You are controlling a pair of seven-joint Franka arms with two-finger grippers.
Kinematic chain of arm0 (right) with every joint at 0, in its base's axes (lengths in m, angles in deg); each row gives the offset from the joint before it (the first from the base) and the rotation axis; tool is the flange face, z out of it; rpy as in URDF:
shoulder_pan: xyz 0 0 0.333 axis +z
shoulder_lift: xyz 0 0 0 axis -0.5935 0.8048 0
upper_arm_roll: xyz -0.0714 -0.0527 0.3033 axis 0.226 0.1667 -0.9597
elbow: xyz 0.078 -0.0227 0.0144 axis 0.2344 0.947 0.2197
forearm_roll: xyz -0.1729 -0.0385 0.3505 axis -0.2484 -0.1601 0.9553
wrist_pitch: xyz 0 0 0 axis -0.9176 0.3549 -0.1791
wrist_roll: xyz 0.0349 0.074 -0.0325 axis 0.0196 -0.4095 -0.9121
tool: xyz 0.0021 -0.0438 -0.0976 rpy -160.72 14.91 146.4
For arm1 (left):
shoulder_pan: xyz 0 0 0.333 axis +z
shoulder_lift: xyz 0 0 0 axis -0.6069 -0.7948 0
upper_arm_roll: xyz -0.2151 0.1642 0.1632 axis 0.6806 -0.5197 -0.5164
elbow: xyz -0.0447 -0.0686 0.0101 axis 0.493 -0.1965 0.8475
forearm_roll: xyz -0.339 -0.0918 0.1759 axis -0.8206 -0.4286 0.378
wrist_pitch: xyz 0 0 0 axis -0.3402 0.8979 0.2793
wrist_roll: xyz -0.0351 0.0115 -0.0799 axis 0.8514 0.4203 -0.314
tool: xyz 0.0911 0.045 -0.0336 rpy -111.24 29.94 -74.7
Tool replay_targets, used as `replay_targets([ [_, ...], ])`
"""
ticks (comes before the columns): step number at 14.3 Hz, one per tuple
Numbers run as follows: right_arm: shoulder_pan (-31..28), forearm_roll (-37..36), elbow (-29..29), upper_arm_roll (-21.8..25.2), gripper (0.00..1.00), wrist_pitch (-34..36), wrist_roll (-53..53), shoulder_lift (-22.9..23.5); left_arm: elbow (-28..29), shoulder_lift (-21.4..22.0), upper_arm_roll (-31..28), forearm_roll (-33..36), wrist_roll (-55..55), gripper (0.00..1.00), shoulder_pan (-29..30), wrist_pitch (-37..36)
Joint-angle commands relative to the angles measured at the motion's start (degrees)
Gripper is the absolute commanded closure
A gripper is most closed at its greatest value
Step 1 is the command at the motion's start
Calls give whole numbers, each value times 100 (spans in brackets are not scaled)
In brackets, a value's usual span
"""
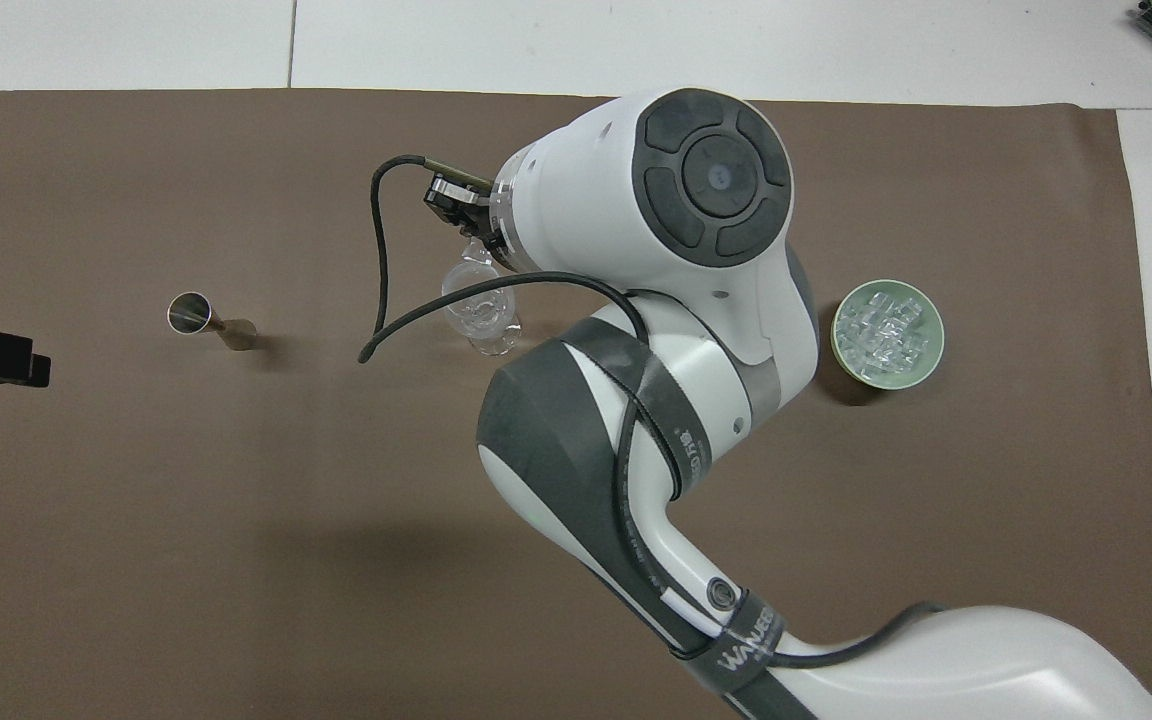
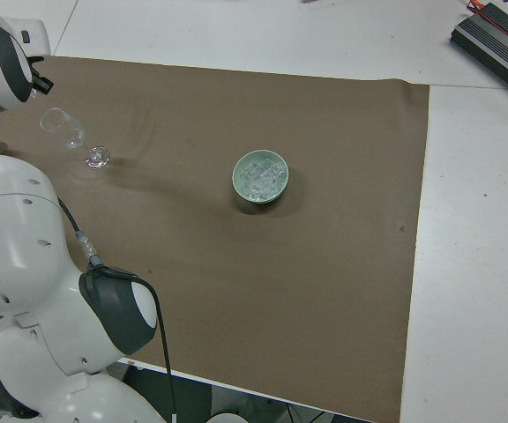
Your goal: Pour wine and add ice with both arms
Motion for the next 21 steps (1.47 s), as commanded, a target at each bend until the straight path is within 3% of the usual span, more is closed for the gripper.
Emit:
replay_targets([
  [1,63,-80,-141,0,100,-125,120,193,25,78,7,-58,14,0,45,-58],
  [21,283,-406,123,-17,100,-134,129,307,25,78,7,-58,14,0,45,-58],
])
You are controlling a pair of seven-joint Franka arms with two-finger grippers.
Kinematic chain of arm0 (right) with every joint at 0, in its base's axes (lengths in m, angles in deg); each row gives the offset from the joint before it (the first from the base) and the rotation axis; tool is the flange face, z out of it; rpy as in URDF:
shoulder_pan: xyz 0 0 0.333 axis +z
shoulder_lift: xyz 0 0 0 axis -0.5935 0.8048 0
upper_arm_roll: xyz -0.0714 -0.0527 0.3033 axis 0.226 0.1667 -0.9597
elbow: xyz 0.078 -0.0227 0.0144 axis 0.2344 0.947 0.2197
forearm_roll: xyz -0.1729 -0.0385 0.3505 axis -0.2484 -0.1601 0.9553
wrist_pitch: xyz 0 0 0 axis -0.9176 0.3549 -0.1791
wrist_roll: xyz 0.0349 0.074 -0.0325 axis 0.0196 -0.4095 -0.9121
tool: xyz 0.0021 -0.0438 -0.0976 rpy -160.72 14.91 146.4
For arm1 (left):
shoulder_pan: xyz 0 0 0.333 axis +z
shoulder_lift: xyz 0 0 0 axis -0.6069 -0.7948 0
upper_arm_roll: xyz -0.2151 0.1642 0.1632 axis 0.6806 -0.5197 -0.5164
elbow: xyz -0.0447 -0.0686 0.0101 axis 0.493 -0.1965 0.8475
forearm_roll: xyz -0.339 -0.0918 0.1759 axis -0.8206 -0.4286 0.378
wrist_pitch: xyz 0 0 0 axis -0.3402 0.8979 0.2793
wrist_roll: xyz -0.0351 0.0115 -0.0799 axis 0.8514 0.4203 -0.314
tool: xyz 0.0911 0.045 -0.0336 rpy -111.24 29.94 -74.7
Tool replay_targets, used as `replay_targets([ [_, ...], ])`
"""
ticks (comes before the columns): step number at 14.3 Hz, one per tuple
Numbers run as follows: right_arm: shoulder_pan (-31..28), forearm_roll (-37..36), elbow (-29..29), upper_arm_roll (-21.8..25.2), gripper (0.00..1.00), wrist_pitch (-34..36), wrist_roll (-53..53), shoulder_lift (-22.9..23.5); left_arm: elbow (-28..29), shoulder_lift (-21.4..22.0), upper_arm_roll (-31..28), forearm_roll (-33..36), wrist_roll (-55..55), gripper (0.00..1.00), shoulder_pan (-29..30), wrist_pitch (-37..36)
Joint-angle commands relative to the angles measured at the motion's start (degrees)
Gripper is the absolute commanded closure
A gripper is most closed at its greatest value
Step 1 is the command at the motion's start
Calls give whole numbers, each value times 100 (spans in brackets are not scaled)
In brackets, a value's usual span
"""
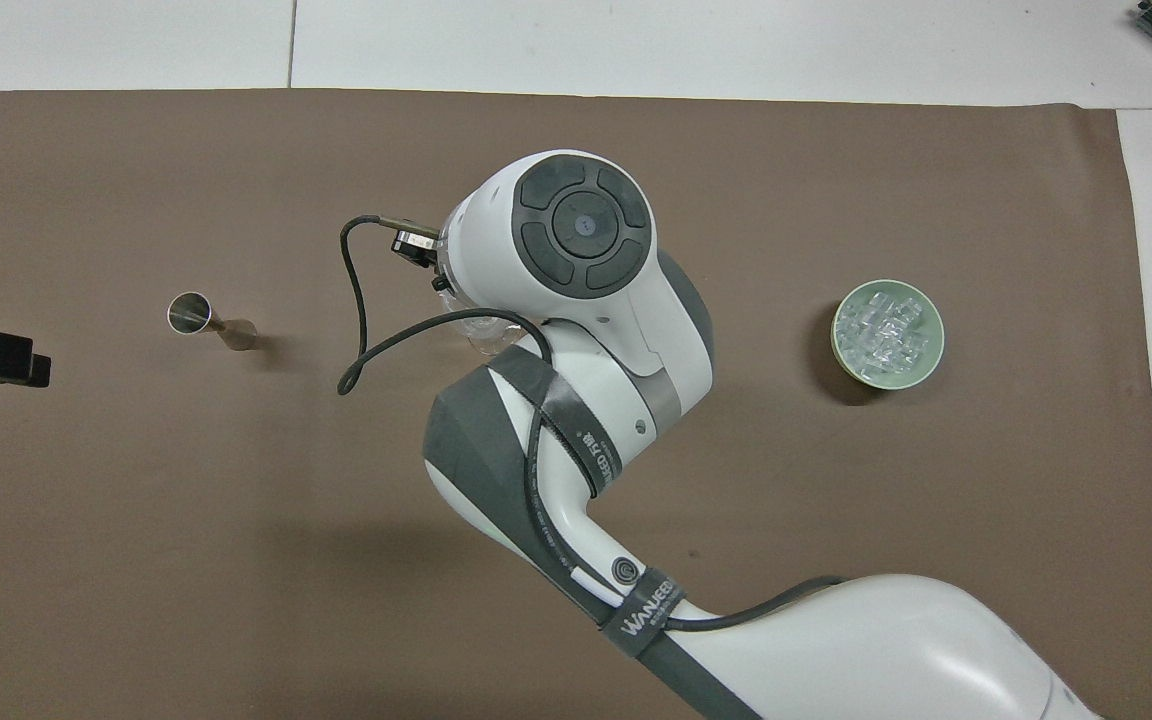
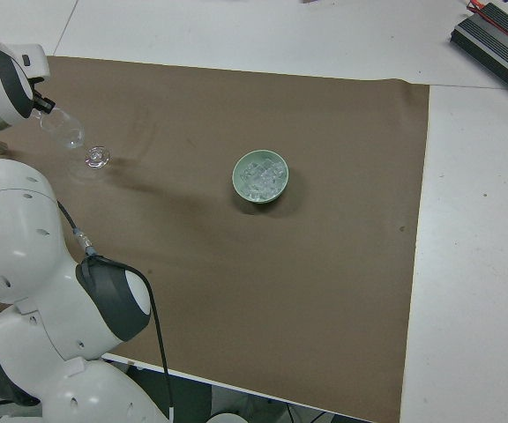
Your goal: Pour wine and add ice with both arms
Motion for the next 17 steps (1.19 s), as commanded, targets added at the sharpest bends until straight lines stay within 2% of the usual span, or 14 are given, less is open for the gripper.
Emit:
replay_targets([
  [1,-47,-96,109,-12,100,-35,129,-52,25,78,7,-65,14,0,45,-67],
  [3,-47,-96,109,-12,99,-43,129,-52,25,78,7,-65,14,0,54,-58],
  [5,-29,-96,109,-12,88,-43,129,-52,25,78,7,-65,14,0,45,-58],
  [9,-38,-113,117,-12,83,-43,137,-52,25,78,7,-65,14,0,45,-58],
  [11,-21,-104,153,-12,67,-52,137,-60,25,78,7,-65,14,0,45,-58],
  [13,-20,-113,153,-12,58,-44,137,-60,25,78,7,-65,14,0,45,-58],
  [17,-29,-113,153,-12,57,-52,137,-60,25,78,7,-56,14,0,45,-58],
])
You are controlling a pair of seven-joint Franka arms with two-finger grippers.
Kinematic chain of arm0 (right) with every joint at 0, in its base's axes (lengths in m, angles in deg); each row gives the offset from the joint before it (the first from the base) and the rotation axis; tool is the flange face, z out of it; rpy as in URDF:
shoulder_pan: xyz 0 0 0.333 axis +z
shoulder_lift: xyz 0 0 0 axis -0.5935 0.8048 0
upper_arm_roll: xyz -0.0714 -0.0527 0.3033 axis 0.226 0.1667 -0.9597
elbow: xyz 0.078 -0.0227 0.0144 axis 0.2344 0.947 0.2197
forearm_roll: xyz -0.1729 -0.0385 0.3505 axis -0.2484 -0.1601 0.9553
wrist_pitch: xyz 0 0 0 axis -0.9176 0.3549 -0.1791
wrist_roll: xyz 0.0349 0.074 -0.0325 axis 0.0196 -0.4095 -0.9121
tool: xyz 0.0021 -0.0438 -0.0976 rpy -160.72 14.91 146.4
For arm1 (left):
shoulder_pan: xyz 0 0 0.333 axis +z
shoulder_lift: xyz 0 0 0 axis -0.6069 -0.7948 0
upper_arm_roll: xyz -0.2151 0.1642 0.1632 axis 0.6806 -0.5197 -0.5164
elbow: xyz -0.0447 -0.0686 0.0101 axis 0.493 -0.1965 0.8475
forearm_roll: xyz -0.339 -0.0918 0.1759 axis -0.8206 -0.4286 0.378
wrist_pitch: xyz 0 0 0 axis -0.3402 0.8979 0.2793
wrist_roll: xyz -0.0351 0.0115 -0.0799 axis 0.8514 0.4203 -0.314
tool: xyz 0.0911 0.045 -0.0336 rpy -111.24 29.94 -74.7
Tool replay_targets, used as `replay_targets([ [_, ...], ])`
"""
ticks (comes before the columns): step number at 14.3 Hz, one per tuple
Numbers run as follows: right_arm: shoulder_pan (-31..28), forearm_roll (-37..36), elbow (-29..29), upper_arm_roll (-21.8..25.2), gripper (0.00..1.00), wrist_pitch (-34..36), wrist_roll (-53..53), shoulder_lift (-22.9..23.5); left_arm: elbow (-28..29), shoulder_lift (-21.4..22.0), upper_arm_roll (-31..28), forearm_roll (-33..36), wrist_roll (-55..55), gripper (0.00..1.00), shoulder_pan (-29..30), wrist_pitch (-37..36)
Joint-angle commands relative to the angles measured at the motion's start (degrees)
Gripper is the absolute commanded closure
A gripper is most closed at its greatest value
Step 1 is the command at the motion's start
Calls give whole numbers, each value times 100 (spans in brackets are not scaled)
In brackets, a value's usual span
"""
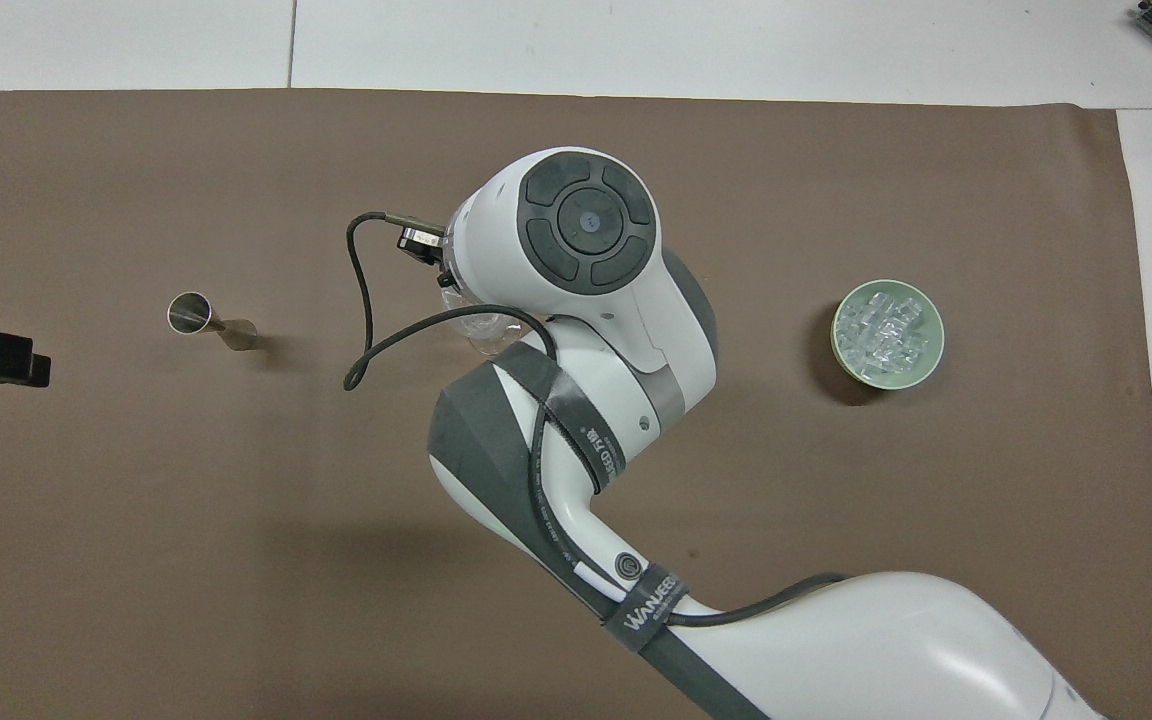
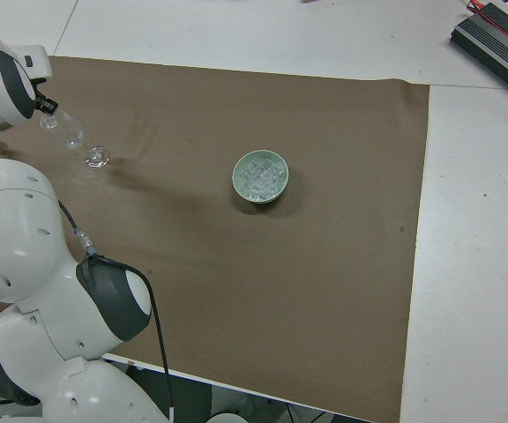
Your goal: Pour wine and add ice with both arms
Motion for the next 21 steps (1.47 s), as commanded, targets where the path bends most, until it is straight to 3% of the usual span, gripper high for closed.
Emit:
replay_targets([
  [1,-26,-108,109,-35,57,-53,137,-61,25,78,7,-56,14,0,54,-67],
  [5,-78,-125,92,-17,51,-35,129,-87,25,78,7,-65,14,0,54,-58],
  [8,-122,-134,74,18,33,9,120,-297,25,78,7,-65,14,0,45,-67],
  [14,-718,-643,530,80,0,368,-134,-1307,25,78,7,-65,14,0,45,-58],
  [21,-1773,-591,593,71,0,2318,-1688,-2643,25,78,7,-65,14,0,45,-58],
])
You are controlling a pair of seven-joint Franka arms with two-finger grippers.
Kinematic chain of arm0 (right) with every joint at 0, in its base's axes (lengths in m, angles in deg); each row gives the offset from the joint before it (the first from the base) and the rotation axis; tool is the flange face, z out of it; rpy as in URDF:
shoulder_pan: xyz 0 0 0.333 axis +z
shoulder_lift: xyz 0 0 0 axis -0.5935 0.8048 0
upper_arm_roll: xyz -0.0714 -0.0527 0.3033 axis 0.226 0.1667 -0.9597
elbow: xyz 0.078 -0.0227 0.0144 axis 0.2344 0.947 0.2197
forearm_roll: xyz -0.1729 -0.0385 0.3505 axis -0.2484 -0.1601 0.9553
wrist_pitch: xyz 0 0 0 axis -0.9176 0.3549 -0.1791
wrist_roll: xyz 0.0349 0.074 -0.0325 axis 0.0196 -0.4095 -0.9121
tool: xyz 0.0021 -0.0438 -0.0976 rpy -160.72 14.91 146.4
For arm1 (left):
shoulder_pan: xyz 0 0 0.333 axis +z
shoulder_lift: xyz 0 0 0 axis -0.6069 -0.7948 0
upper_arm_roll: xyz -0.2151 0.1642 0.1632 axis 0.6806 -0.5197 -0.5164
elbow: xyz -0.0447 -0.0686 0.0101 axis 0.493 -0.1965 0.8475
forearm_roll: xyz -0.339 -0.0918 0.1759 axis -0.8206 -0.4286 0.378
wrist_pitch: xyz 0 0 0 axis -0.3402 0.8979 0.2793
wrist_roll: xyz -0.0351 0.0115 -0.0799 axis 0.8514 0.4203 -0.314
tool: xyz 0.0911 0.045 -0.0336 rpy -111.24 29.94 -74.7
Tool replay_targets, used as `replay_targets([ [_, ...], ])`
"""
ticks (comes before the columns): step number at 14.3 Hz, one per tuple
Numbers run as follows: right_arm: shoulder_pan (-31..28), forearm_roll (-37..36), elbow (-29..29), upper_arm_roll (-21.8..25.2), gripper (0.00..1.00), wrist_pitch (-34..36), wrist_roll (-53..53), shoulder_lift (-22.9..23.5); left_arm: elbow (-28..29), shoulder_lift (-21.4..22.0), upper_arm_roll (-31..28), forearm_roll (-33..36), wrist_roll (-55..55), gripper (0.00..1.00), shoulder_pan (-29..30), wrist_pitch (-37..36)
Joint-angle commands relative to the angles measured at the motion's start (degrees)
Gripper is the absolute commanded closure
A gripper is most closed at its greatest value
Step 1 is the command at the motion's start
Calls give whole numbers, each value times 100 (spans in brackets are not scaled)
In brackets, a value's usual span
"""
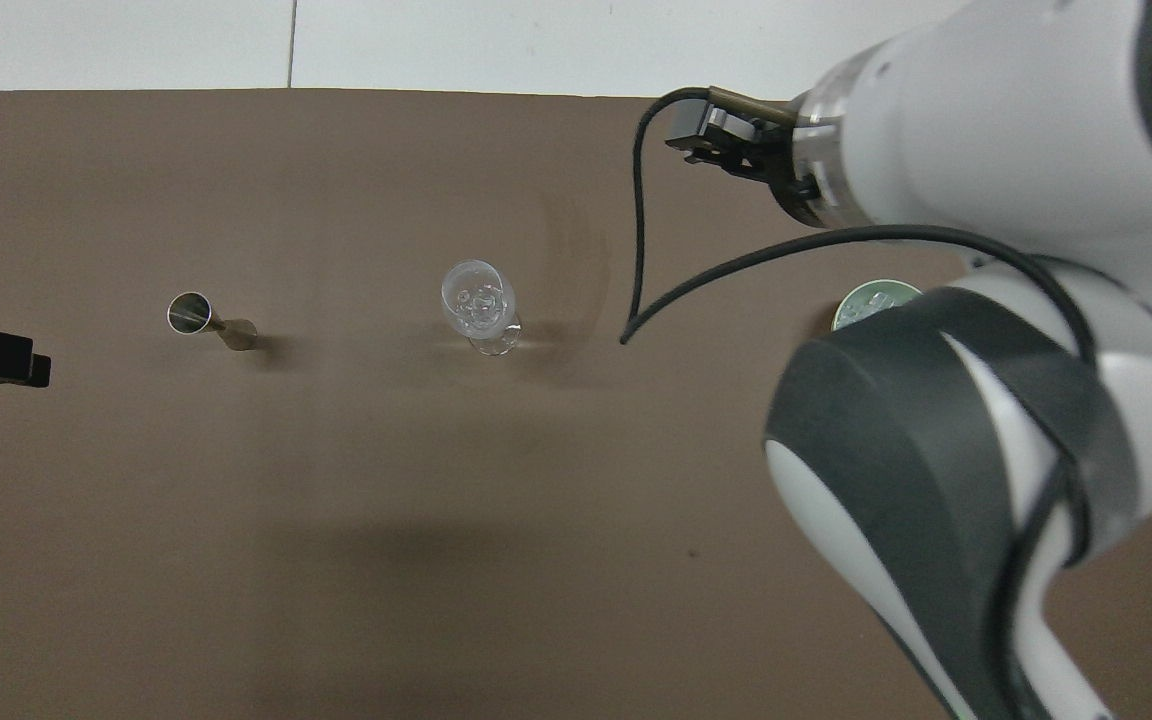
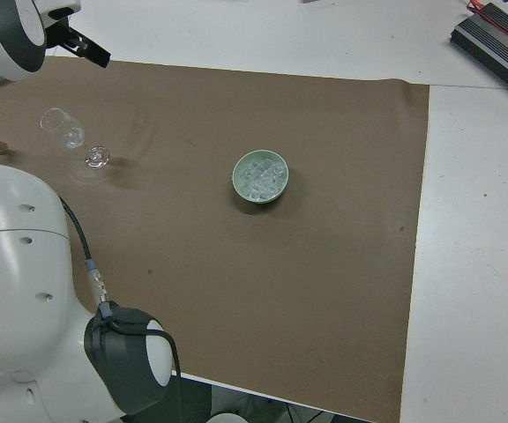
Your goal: Pour wine and add ice with both arms
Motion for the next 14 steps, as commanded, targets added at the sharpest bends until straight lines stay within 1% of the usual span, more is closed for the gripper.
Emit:
replay_targets([
  [1,-424,37,349,-65,0,547,-620,-630,25,78,7,-65,14,0,45,-58],
  [4,-828,362,358,-47,0,1259,-1549,-965,25,78,7,-65,14,0,45,-67],
  [6,-1136,485,358,-47,0,1559,-2314,-974,25,78,7,-65,14,0,54,-58],
  [8,-1435,556,436,-47,0,1761,-2440,-1018,25,78,7,-65,14,0,45,-58],
  [10,-1594,565,1171,-39,0,1649,-2799,-1464,25,78,7,-56,14,0,54,-58],
  [12,-1734,565,1744,-39,0,1447,-3256,-1799,25,78,7,-56,14,0,45,-67],
  [14,-1805,574,2009,-39,0,1402,-3556,-1967,25,78,7,-65,14,0,45,-67],
])
